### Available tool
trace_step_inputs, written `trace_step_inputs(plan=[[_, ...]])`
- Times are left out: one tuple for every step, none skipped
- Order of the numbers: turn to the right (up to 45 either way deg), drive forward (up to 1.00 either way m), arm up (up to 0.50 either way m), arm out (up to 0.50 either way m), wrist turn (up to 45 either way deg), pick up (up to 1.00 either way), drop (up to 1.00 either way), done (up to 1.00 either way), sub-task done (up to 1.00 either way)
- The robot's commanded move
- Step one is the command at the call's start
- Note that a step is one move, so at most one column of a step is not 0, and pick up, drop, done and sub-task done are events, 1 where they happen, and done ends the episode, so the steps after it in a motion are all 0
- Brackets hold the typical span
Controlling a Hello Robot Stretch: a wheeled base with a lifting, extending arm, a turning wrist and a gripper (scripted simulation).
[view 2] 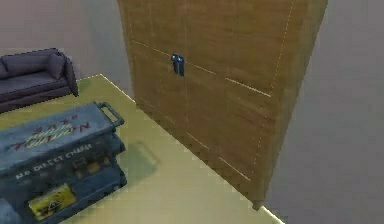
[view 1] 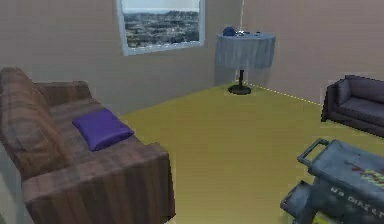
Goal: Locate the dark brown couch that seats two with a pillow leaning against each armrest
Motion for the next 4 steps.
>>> trace_step_inputs(plan=[[12.0,0.0,0.0,0.0,0.0,0.0,0.0,0.0,0.0],[0.0,1.0,0.0,0.0,0.0,0.0,0.0,0.0,0.0],[9.0,0.0,0.0,0.0,0.0,0.0,0.0,0.0,0.0],[0.0,0.25,0.0,0.0,0.0,0.0,0.0,0.0,0.0]])
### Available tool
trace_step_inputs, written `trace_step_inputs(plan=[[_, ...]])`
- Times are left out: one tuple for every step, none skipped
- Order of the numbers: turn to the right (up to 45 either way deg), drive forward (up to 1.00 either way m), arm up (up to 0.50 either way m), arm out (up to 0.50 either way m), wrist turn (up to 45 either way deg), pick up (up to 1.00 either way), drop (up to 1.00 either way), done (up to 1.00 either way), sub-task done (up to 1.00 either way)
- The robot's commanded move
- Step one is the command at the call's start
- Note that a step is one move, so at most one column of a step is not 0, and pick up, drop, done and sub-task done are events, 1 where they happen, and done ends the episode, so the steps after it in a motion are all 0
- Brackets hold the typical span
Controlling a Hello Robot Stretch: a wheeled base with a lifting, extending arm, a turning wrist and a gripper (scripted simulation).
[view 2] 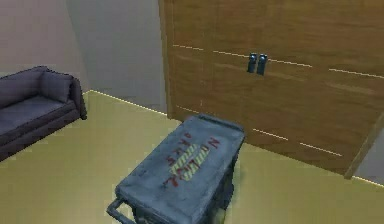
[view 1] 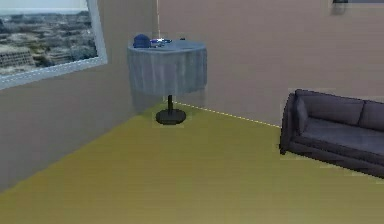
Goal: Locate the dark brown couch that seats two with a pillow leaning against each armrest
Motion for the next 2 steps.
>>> trace_step_inputs(plan=[[15.0,0.0,0.0,0.0,0.0,0.0,0.0,0.0,0.0],[0.0,0.8,0.0,0.0,0.0,0.0,0.0,0.0,0.0]])
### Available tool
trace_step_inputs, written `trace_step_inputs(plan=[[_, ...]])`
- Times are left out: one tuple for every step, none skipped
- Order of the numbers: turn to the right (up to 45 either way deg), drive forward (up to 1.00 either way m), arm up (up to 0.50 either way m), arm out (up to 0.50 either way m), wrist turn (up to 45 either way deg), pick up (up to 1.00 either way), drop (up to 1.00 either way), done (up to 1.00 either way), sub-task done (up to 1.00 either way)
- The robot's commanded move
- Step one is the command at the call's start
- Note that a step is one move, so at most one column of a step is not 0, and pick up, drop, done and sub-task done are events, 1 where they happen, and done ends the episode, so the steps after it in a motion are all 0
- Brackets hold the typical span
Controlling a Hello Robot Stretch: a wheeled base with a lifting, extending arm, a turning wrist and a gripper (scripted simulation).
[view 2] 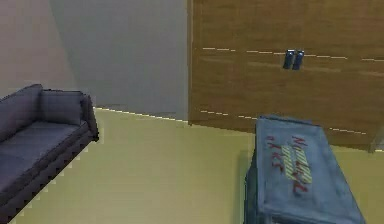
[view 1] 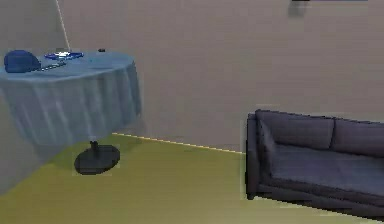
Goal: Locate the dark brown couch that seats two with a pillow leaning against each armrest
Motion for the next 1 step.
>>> trace_step_inputs(plan=[[45.0,0.0,0.0,0.0,0.0,0.0,0.0,0.0,0.0]])
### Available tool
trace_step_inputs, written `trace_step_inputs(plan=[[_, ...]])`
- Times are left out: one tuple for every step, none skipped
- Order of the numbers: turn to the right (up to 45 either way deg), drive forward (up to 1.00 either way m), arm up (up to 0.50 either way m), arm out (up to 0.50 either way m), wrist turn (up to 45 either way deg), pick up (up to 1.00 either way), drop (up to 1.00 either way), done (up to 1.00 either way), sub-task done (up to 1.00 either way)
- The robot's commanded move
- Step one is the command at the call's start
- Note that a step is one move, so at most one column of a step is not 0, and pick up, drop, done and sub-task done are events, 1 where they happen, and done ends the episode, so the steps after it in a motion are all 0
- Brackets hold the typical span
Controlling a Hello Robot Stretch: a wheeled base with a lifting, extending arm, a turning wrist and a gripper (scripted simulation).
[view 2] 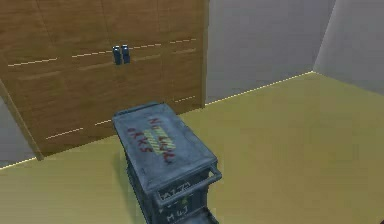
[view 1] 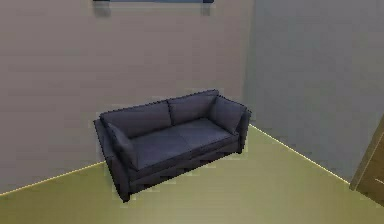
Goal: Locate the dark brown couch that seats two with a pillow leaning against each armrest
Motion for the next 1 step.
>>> trace_step_inputs(plan=[[15.0,0.0,0.0,0.0,0.0,0.0,0.0,0.0,0.0]])
